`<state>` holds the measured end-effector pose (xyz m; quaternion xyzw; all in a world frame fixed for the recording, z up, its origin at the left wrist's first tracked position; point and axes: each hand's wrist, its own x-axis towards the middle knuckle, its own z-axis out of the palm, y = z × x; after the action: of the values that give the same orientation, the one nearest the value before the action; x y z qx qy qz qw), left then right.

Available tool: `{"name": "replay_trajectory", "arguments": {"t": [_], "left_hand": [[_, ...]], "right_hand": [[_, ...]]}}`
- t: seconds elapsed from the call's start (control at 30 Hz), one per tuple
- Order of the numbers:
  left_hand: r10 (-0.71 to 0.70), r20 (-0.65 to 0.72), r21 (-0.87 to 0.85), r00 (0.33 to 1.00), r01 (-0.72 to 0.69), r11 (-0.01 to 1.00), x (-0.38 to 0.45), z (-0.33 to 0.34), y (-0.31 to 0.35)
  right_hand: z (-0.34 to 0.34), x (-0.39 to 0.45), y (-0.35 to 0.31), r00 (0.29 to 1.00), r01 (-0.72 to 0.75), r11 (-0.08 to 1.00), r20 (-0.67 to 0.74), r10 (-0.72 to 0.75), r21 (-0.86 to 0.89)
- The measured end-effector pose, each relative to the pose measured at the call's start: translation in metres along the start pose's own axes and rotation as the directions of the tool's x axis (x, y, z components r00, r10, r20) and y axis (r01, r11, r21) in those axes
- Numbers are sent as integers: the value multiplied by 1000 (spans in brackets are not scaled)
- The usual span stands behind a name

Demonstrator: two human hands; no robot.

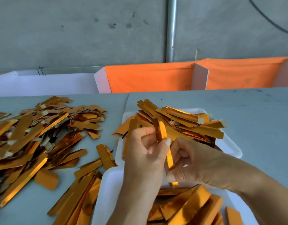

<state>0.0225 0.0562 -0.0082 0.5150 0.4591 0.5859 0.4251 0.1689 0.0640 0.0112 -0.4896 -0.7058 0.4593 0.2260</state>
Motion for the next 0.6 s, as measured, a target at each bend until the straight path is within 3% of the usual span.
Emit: {"name": "replay_trajectory", "arguments": {"t": [0.1, 0.23, 0.4, 0.6], "left_hand": [[-35, 82, -2, 996, 35, 999, 0, -2, 5], [-127, 217, 47, 968, 120, 992, -2, -3, 13], [-62, 355, 286, 933, -45, 957, -8, -1, 14], [106, 337, 531, 935, -282, 799, -10, 1, 8]], "right_hand": [[-8, -5, -1, 997, 27, 991, -77, -17, 132], [-17, -3, 4, 908, 196, 962, -405, -104, 191], [-19, -3, 2, 941, 251, 936, -291, -176, 248], [-27, -5, 6, 960, 143, 930, -278, -47, 339]]}}
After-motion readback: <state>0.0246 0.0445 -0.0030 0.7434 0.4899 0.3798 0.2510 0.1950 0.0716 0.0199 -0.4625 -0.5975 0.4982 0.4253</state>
